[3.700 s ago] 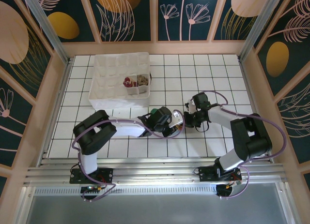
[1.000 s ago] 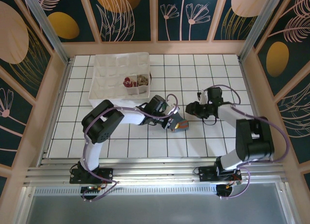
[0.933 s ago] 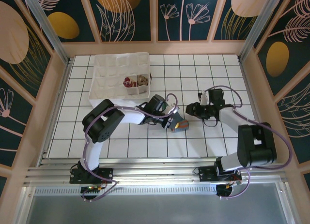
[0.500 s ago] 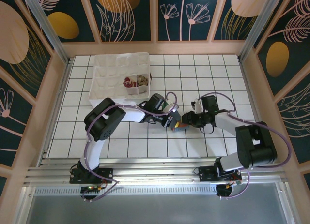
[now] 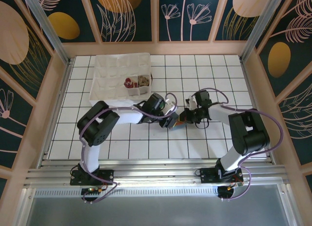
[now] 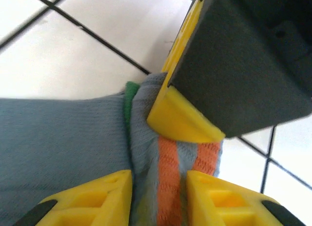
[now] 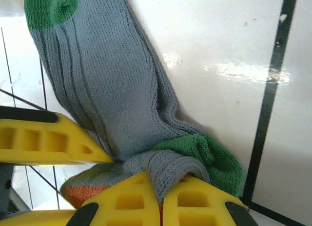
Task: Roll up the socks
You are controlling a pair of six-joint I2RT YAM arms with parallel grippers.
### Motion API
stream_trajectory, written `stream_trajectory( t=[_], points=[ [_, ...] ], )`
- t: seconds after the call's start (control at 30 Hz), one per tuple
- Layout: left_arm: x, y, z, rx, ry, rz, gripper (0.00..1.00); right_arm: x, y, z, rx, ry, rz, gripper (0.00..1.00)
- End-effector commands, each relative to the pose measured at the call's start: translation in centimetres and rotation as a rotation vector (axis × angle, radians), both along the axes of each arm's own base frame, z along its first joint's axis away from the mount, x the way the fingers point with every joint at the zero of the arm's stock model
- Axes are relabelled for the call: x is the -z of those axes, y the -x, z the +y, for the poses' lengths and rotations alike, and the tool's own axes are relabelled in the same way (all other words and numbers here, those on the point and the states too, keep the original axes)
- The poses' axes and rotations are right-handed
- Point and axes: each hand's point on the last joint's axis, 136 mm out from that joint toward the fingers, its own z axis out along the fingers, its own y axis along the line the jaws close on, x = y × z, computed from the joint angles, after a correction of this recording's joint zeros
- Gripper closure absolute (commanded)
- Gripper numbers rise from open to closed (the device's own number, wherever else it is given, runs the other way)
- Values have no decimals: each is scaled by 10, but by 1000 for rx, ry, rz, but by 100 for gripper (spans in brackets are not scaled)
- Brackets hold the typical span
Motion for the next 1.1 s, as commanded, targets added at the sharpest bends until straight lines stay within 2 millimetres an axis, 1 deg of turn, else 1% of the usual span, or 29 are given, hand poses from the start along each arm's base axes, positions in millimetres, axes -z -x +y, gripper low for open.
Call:
stream_trajectory(
  t=[0.0,0.07,0.13,0.2,0.27,0.37,0.53,0.6,0.63,0.7,0.73,0.87,0.9,0.93,0.97,1.0,1.03,1.07],
  points=[
    [-16,-16,23,-20,-130,-285,66,37,29,-20,-8,146,135,100],
    [-30,-19,28,-42,-170,-417,66,39,30,-20,-12,149,147,100],
    [-32,-14,33,-39,-232,-539,65,40,30,-19,-12,149,155,100],
    [-32,-6,32,-27,-291,-640,65,41,31,-18,-13,145,163,100],
    [-33,3,25,-12,-323,-724,65,41,31,-17,-15,140,172,100],
    [-29,15,11,32,-368,-815,64,42,32,-17,-19,138,185,100],
    [-18,23,-10,100,-385,-848,61,42,34,-16,-28,136,205,100],
    [-11,22,-13,120,-399,-844,60,42,35,-15,-30,133,213,100],
    [-6,21,-14,126,-410,-843,59,42,36,-15,-33,131,217,100],
    [9,21,-10,138,-450,-833,58,41,36,-14,-34,125,223,100],
    [8,16,-15,127,-458,-839,57,41,36,-13,-36,121,227,100],
    [33,9,-11,110,-530,-826,53,39,39,-12,-44,115,241,100],
    [39,8,-12,111,-541,-816,54,38,39,-11,-49,110,242,100],
    [42,8,-12,110,-547,-802,58,37,41,-10,-55,105,248,100],
    [44,9,-13,114,-546,-790,67,36,42,-10,-55,100,253,100],
    [46,12,-14,124,-540,-777,78,34,43,-10,-57,92,258,95],
    [46,15,-14,132,-528,-764,94,28,40,-10,-51,74,255,89],
    [46,17,-14,135,-520,-756,100,22,37,-9,-43,51,248,84]
  ],
)
